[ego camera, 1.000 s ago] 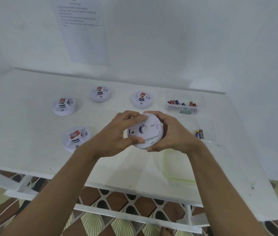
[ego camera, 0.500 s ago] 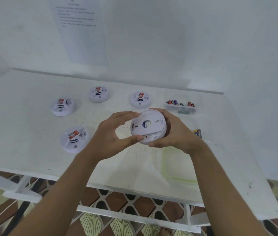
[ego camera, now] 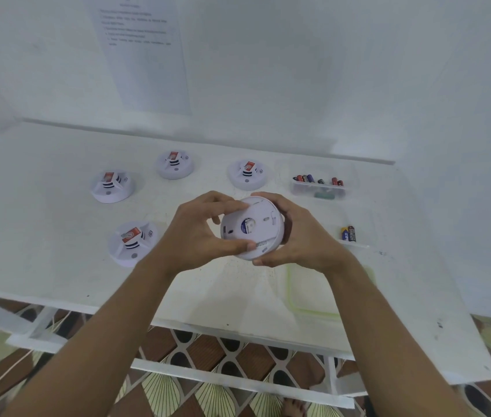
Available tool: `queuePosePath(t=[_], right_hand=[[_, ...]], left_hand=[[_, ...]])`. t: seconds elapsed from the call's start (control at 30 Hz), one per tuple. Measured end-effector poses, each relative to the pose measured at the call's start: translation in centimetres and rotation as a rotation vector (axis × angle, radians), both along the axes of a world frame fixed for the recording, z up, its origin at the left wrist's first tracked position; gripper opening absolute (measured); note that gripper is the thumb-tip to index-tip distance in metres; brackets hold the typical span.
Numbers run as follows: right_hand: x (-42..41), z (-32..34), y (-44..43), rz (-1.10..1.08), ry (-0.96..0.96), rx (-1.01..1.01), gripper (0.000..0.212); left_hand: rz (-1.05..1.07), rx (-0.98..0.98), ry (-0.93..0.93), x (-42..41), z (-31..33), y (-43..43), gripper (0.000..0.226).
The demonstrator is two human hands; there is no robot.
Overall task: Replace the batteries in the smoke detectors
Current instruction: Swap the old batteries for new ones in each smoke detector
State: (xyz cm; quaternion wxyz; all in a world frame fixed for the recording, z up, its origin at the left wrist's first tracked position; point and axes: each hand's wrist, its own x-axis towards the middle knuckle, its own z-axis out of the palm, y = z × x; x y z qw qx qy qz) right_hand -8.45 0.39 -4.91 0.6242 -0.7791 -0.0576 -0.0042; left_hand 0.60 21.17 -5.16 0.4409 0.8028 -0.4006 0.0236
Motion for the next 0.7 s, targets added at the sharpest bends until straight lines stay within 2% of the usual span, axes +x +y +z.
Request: queuePosePath(t=[0.53, 0.7], right_hand=[[0.4, -0.3, 0.4, -0.036, 0.014, -0.057, 0.095], [0.5, -0.2, 0.5, -0.029, 0.025, -0.06, 0.092]], left_hand=[[0.069, -0.059, 0.068, -0.4, -1.0, -0.2, 0.06], [0.012, -0.028, 0.088, 0.0, -1.1, 0.1, 0.059]])
